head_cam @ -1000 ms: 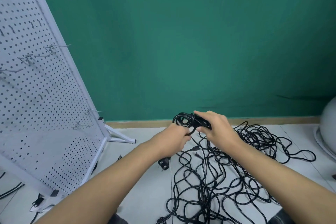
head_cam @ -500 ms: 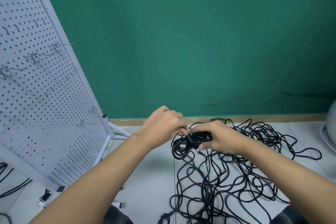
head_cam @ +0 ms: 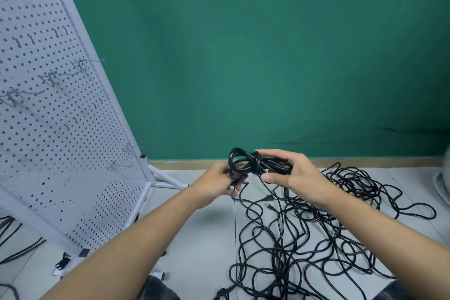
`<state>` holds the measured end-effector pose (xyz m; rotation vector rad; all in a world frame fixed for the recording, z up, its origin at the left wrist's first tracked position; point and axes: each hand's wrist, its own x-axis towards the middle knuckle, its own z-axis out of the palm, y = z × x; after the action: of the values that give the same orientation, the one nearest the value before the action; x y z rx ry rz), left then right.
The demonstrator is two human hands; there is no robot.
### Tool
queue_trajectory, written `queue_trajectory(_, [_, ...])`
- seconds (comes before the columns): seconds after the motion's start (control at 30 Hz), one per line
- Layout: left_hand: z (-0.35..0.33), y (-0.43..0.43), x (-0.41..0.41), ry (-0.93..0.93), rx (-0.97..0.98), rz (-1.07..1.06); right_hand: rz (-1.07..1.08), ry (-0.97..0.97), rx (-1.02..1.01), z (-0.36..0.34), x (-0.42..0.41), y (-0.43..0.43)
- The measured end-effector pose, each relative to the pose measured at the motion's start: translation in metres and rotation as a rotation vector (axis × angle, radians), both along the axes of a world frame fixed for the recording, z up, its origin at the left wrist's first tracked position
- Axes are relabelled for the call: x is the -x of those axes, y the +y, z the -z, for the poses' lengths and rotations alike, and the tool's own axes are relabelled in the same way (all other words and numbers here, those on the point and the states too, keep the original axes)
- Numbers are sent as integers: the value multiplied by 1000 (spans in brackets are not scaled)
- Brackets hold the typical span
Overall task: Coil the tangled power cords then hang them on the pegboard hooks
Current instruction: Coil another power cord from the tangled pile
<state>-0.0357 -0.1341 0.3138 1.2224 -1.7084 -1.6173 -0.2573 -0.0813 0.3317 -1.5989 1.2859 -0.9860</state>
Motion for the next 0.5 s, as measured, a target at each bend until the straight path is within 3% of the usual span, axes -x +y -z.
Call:
queue_trajectory(0.13, [6, 5, 13, 25, -35, 17, 157, -64, 39, 12, -2, -5])
queue_trajectory(0.23, [1, 11, 26, 90, -71, -5, 283, 17, 101, 20, -5, -12])
queue_trajectory(0.4, [-11, 11, 38, -12, 143, -89, 428, 176, 141, 21, -2, -14])
queue_trajectory(0.5, [-17, 11, 34, -34, 231, -138, 409, 333, 269, 16, -7, -8])
